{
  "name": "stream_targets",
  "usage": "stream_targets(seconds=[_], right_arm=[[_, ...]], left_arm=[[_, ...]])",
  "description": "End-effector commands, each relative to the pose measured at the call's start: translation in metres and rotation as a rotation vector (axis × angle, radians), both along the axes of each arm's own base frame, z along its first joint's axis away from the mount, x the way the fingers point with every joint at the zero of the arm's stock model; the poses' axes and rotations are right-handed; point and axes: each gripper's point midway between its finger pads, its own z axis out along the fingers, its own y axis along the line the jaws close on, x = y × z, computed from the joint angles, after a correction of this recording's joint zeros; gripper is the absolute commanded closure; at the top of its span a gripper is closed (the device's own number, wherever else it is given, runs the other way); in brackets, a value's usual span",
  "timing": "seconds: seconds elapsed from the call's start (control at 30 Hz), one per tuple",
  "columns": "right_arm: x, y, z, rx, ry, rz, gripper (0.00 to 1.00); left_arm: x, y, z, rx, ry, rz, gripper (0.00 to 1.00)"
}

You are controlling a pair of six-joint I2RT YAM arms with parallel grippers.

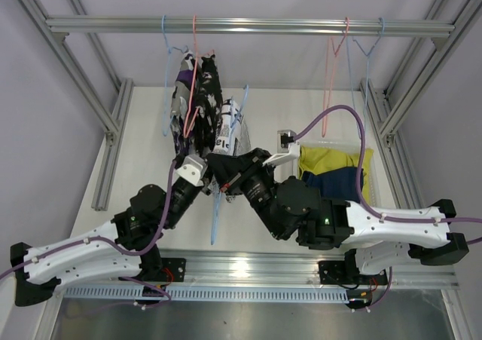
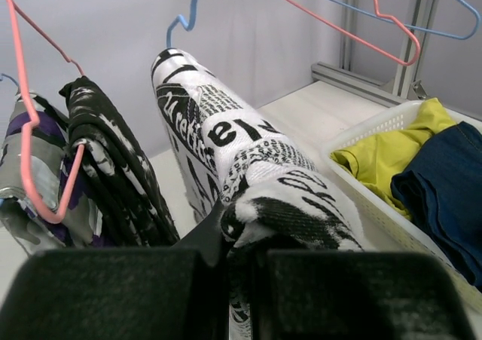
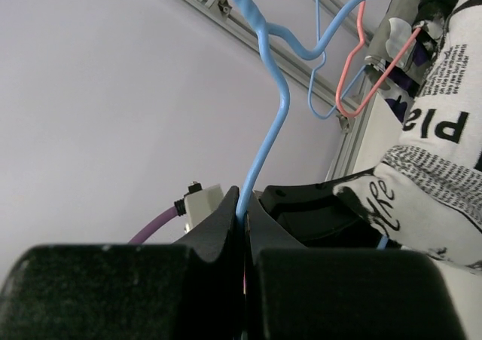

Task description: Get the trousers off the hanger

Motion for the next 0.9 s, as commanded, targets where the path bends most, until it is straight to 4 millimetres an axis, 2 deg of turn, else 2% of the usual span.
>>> stream_targets(seconds=[0.0,0.1,0.13,0.2,0.23,0.3,0.37,0.43,0.47,0.57,0.87], right_arm=[[-0.005,-0.026,0.032,0.170,0.040,-0.020,1.00],[0.002,-0.036,0.016,0.131,0.052,-0.077,1.00],[0.004,-0.036,0.003,0.102,0.052,-0.088,1.00],[0.009,-0.042,-0.009,0.076,0.059,-0.112,1.00],[0.013,-0.043,-0.023,0.037,0.071,-0.129,1.00],[0.019,-0.044,-0.040,0.012,0.094,-0.149,1.00],[0.028,-0.046,-0.070,-0.036,0.118,-0.166,1.00],[0.035,-0.049,-0.084,-0.041,0.132,-0.175,1.00],[0.037,-0.049,-0.101,-0.061,0.142,-0.181,1.00],[0.045,-0.053,-0.119,-0.080,0.156,-0.206,1.00],[0.062,-0.058,-0.196,-0.226,0.199,-0.314,1.00]], left_arm=[[-0.001,0.023,0.031,-0.105,-0.034,0.051,1.00],[-0.005,0.035,0.040,-0.148,-0.051,0.056,0.99],[-0.006,0.038,0.041,-0.155,-0.053,0.058,0.99],[-0.009,0.045,0.045,-0.179,-0.060,0.059,0.99],[-0.009,0.048,0.046,-0.187,-0.062,0.059,0.99],[-0.010,0.051,0.046,-0.196,-0.062,0.059,0.99],[-0.011,0.056,0.048,-0.209,-0.065,0.064,0.99],[-0.012,0.060,0.050,-0.225,-0.069,0.069,0.99],[-0.012,0.061,0.050,-0.229,-0.067,0.069,0.99],[-0.013,0.063,0.050,-0.236,-0.067,0.064,0.99],[-0.015,0.065,0.048,-0.245,-0.063,0.053,0.99]])
